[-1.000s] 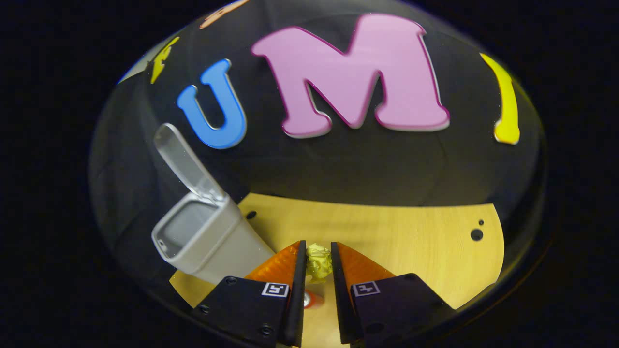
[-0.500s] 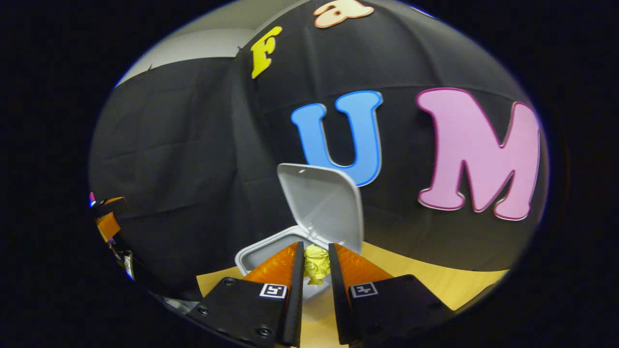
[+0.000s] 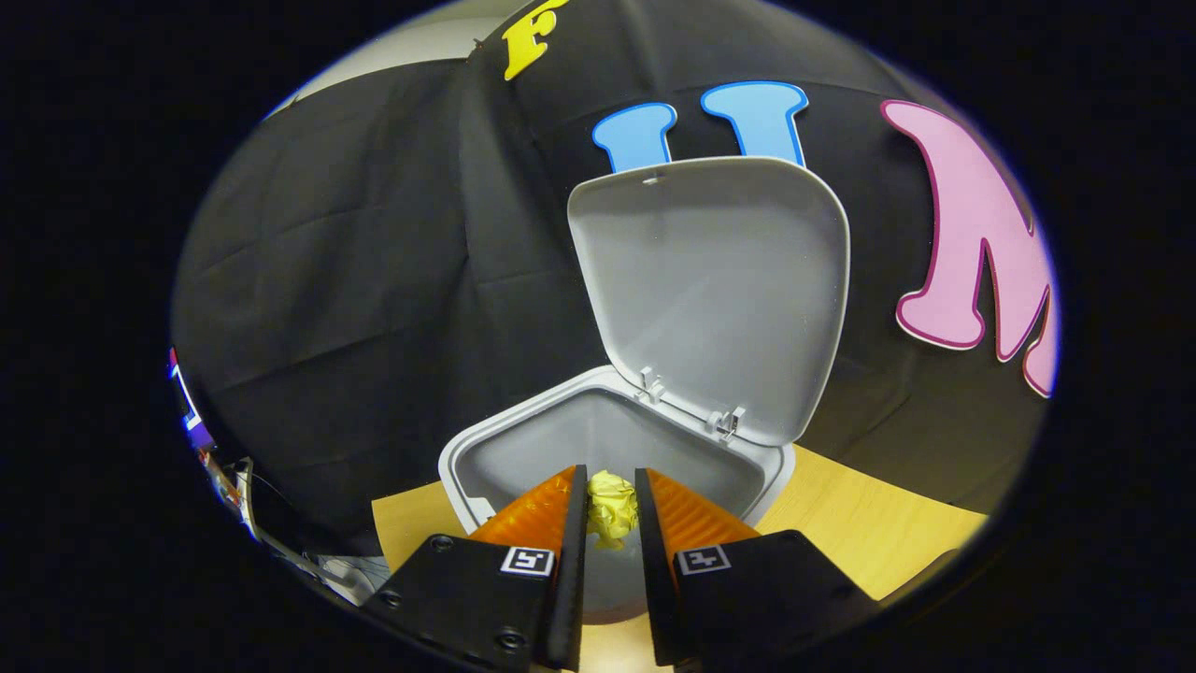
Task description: Press the lid of the desktop garbage bin to open it, pick up the crumpled paper on the desktop and throw it into the bin, then pick up the pop can on the desktop and drop it into the bin, and finally close the garbage bin lid.
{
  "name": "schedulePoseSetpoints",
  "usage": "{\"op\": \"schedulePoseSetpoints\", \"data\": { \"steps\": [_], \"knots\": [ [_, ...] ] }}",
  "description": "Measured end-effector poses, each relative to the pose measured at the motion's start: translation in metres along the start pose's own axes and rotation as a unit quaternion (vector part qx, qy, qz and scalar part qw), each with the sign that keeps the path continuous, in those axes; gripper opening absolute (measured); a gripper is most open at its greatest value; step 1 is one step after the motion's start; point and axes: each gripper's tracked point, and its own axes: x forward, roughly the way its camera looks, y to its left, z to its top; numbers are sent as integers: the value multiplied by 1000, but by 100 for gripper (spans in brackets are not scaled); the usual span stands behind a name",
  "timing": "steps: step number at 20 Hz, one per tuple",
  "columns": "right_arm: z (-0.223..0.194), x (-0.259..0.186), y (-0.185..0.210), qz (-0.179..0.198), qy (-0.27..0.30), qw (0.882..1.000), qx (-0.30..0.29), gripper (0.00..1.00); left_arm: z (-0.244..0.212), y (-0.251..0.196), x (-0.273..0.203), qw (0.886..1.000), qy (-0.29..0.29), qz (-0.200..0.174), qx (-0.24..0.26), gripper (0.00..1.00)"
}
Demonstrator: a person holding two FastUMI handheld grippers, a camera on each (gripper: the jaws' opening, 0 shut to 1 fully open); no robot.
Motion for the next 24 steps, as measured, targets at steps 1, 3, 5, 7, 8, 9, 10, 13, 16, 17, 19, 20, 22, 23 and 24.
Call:
{"op": "schedulePoseSetpoints", "data": {
  "steps": [1, 3, 5, 7, 8, 9, 10, 13, 16, 17, 19, 20, 22, 23, 24],
  "knots": [
    [1, -2, 0, 5, -2, 1000, 3, 35, -3, -3, 2, 1000, 1, -4, 1, 96],
    [7, -14, 2, 11, -13, 1000, 9, 64, -6, -14, 9, 1000, 2, -18, 2, 97],
    [15, -33, -8, 8, -28, 999, 13, 93, -12, -33, 18, 999, 0, -41, -3, 98],
    [18, -58, -28, -11, -37, 999, 10, 93, -22, -59, 30, 997, 2, -71, -16, 98],
    [19, -72, -39, -21, -42, 999, 10, 93, -28, -74, 36, 996, 2, -86, -19, 97],
    [19, -88, -51, -34, -47, 998, 9, 93, -35, -89, 43, 995, 4, -101, -17, 97],
    [18, -105, -64, -47, -51, 998, 10, 92, -43, -104, 50, 993, 9, -118, -10, 96],
    [9, -157, -98, -90, -55, 994, 15, 92, -64, -147, 68, 986, 14, -169, -2, 97],
    [-3, -209, -124, -132, -60, 989, 33, 90, -101, -185, 93, 979, 32, -203, -9, 96],
    [-7, -224, -130, -144, -61, 987, 38, 90, -116, -194, 102, 977, 40, -207, -13, 96],
    [-17, -254, -144, -172, -61, 982, 47, 90, -144, -213, 121, 974, 63, -216, -13, 97],
    [-23, -267, -149, -184, -58, 980, 51, 90, -160, -219, 130, 973, 77, -218, -6, 97],
    [-35, -289, -159, -207, -51, 975, 59, 90, -193, -229, 147, 970, 103, -222, 8, 98],
    [-42, -298, -163, -218, -46, 973, 62, 91, -207, -232, 155, 968, 112, -223, 12, 97],
    [-49, -307, -165, -224, -38, 971, 69, 91, -218, -234, 163, 967, 120, -225, 16, 97]
  ]
}}
